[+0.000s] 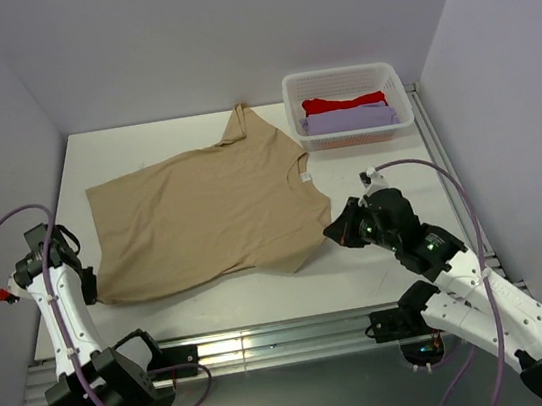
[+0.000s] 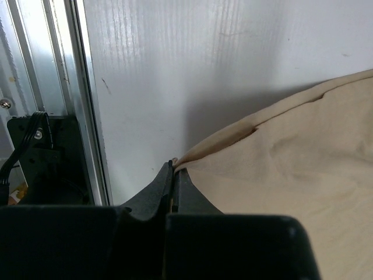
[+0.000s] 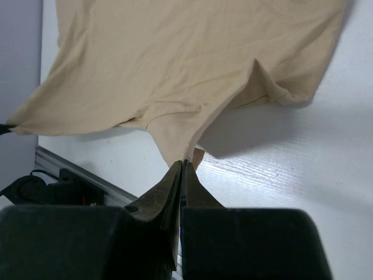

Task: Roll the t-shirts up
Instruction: Flatten the tshirt

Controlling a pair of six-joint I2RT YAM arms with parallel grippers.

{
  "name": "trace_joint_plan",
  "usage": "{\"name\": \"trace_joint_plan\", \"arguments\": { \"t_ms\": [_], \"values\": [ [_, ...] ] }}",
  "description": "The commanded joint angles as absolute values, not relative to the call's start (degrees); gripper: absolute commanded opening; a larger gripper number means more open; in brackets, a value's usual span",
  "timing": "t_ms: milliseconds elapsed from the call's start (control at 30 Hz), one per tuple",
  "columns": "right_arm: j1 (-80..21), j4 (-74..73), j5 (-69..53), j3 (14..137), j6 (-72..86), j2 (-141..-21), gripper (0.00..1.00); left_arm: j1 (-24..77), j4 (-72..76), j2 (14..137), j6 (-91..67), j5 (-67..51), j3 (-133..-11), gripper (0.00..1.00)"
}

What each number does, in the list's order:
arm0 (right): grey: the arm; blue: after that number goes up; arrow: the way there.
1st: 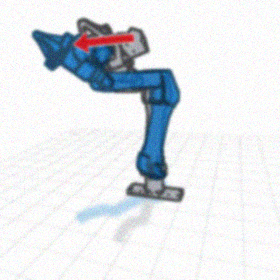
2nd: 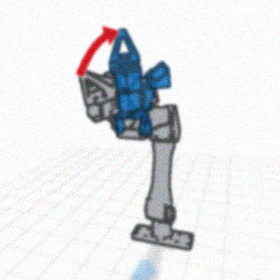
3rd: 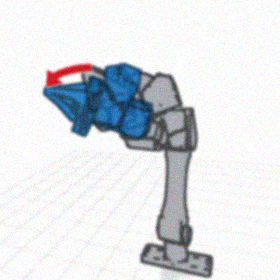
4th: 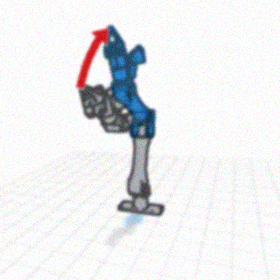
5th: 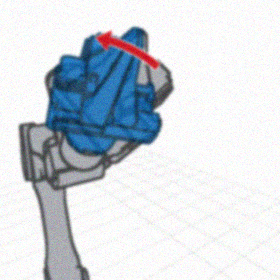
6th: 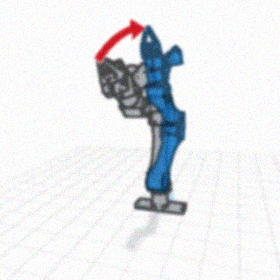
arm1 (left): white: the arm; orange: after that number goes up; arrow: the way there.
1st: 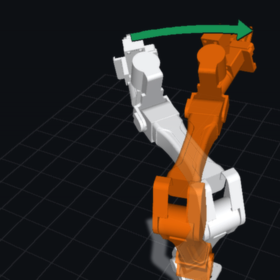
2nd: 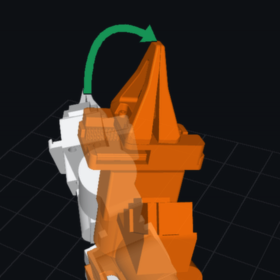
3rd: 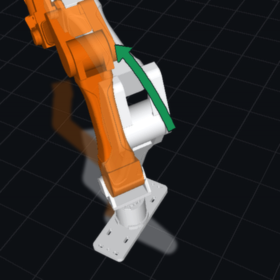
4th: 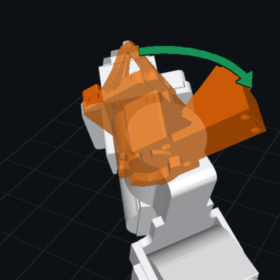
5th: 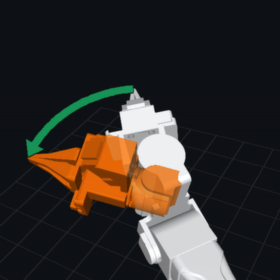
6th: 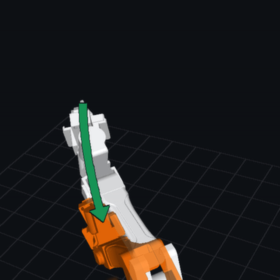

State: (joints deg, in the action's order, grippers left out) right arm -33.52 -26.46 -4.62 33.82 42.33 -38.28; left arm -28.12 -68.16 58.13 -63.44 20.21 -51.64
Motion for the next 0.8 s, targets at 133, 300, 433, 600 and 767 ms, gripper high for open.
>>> {"name": "trace_joint_plan", "arguments": {
  "t_ms": [133, 300, 433, 600, 767],
  "values": [
    [-34.63, -28.39, -2.37, 36.74, 42.71, -34.37, 0.00, -29.27, -67.15, 55.02, -59.50, 17.14, -49.14, 0.01],
    [-35.16, -29.70, -1.67, 39.46, 42.19, -33.66, 0.00, -29.36, -66.27, 56.51, -58.97, 14.77, -48.43, 0.01],
    [-35.16, -31.02, -0.09, 43.06, 40.35, -34.97, 0.00, -29.71, -65.30, 57.65, -58.80, 13.62, -48.25, 0.01],
    [-35.42, -30.76, -0.09, 46.58, 37.80, -38.40, 0.00, -30.23, -65.22, 58.71, -58.80, 13.54, -48.96, 0.01],
    [-35.51, -29.54, -0.09, 49.12, 35.95, -44.19, 0.00, -31.46, -64.69, 59.67, -58.36, 12.48, -48.69, 0.01]
  ]
}}
